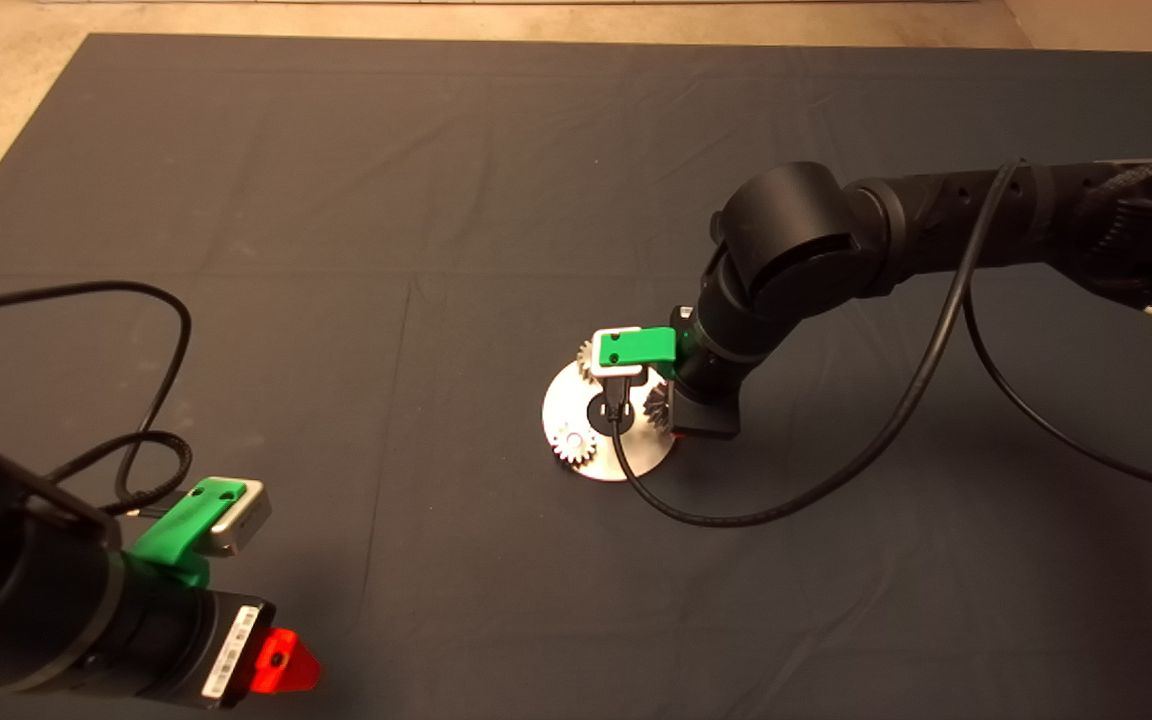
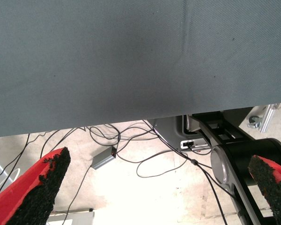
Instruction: Install three planetary gears onto the carrier pins
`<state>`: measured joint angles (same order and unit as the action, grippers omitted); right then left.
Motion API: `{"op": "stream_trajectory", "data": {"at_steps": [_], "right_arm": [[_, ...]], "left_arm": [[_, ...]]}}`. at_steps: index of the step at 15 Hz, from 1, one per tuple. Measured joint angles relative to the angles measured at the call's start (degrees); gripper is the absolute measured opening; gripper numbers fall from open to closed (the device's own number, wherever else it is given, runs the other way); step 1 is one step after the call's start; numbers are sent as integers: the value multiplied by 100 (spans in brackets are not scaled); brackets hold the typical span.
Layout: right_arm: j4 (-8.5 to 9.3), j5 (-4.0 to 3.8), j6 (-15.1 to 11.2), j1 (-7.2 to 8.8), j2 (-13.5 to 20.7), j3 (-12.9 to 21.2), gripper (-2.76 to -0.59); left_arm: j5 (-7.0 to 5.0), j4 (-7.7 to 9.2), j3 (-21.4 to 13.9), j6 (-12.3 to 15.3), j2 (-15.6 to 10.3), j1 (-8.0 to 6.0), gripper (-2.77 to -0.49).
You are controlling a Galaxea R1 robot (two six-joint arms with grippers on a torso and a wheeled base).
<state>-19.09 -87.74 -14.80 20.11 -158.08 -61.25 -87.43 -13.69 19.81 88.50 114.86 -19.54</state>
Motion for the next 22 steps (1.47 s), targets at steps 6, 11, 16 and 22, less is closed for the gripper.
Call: {"op": "stream_trajectory", "data": {"at_steps": [6,11,16,22], "right_arm": [[-340,0,135,-151,17,0,-234],[-485,-2,171,-223,33,0,-234],[-524,-4,193,-221,72,0,-234],[-535,2,193,-221,76,0,-234]], "left_arm": [[0,2,0,0,0,0,-50],[0,2,0,1,1,0,-50],[0,2,0,0,0,0,-50],[0,2,0,0,0,0,-50]]}}
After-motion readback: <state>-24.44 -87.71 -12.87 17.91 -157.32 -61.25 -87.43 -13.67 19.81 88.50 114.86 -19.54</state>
